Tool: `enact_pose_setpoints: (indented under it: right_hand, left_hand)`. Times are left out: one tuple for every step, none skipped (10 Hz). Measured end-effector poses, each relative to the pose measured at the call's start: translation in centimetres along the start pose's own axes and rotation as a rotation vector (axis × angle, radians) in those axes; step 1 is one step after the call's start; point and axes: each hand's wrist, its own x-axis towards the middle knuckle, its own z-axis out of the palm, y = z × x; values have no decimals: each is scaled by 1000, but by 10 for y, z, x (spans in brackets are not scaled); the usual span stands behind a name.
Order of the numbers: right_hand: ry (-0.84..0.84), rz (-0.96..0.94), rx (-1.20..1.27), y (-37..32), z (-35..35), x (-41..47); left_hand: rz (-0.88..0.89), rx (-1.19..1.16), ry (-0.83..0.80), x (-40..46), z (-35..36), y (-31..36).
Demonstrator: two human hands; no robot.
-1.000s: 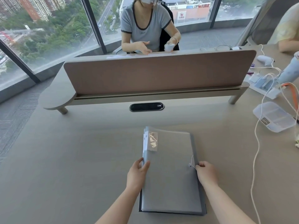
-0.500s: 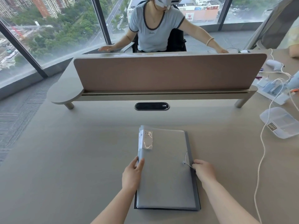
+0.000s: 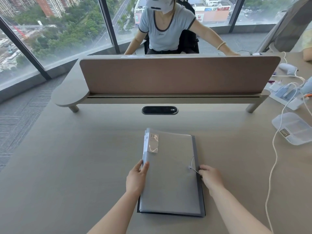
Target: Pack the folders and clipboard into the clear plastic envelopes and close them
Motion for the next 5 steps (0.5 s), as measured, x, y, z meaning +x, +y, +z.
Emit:
enact_pose_setpoints:
  right_hand:
    - [-5,1,11,2,0,2]
    - [-6,-3,14,1,0,1]
    - [-12,-9,17,9,-1,6]
    - [2,-9,66,4,-3,2]
    - [72,-23,121,12,-9,-18]
  left_hand:
    - [0,9,2,0,0,-1]
    - [3,16,6,-1,0,2]
    - [-6,4,-11,0,-1,-1]
    - [-13,-56,-32,3,-5,3]
    - [4,-99,-20,-4,-9,-6]
